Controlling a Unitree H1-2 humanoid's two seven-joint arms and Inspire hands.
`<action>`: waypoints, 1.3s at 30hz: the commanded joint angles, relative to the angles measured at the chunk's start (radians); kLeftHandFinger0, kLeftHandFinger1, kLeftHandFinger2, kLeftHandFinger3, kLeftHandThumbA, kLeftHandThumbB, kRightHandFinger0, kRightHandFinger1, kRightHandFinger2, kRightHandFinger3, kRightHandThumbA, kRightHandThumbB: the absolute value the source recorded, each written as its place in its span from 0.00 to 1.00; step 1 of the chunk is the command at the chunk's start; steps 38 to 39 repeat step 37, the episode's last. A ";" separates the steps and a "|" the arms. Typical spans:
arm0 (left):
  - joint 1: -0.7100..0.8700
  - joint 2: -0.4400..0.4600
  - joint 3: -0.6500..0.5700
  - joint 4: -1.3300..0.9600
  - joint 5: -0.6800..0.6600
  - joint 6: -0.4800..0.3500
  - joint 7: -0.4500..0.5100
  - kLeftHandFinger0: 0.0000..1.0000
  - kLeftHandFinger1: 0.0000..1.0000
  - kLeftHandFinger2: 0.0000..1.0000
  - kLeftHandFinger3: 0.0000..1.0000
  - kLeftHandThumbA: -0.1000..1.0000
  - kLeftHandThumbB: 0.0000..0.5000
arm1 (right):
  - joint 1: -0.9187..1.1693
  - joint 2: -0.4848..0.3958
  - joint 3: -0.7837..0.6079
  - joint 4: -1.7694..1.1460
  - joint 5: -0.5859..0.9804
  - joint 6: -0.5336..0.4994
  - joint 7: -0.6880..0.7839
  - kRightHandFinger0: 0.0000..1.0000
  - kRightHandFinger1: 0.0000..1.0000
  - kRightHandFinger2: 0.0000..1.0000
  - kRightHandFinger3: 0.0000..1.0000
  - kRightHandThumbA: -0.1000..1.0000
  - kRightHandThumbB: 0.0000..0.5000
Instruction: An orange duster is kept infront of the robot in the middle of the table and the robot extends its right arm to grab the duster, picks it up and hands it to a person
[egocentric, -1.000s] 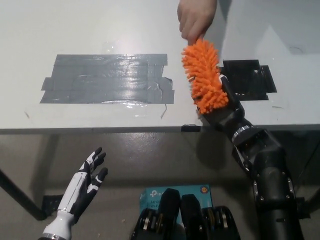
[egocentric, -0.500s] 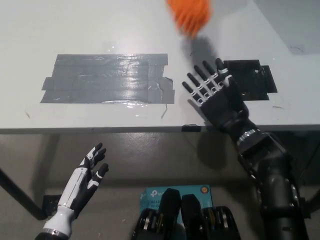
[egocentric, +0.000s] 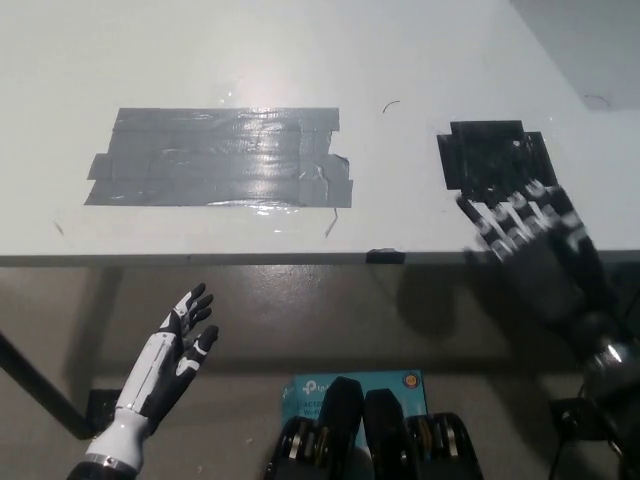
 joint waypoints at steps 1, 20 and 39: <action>0.029 0.004 -0.002 -0.010 -0.007 -0.025 -0.009 0.82 0.96 1.00 1.00 0.86 0.32 | 0.105 -0.065 0.010 -0.050 0.043 -0.002 0.215 1.00 1.00 1.00 1.00 0.97 1.00; 0.168 -0.020 -0.024 -0.025 -0.001 -0.057 -0.002 0.88 1.00 1.00 1.00 0.91 0.35 | 0.279 -0.088 0.028 0.110 -0.195 -0.154 0.244 1.00 1.00 1.00 1.00 1.00 0.72; 0.178 -0.030 -0.018 -0.024 0.020 -0.073 0.023 0.96 1.00 1.00 1.00 0.92 0.39 | 0.290 -0.066 0.039 0.069 -0.330 -0.195 0.197 1.00 1.00 1.00 1.00 0.96 0.69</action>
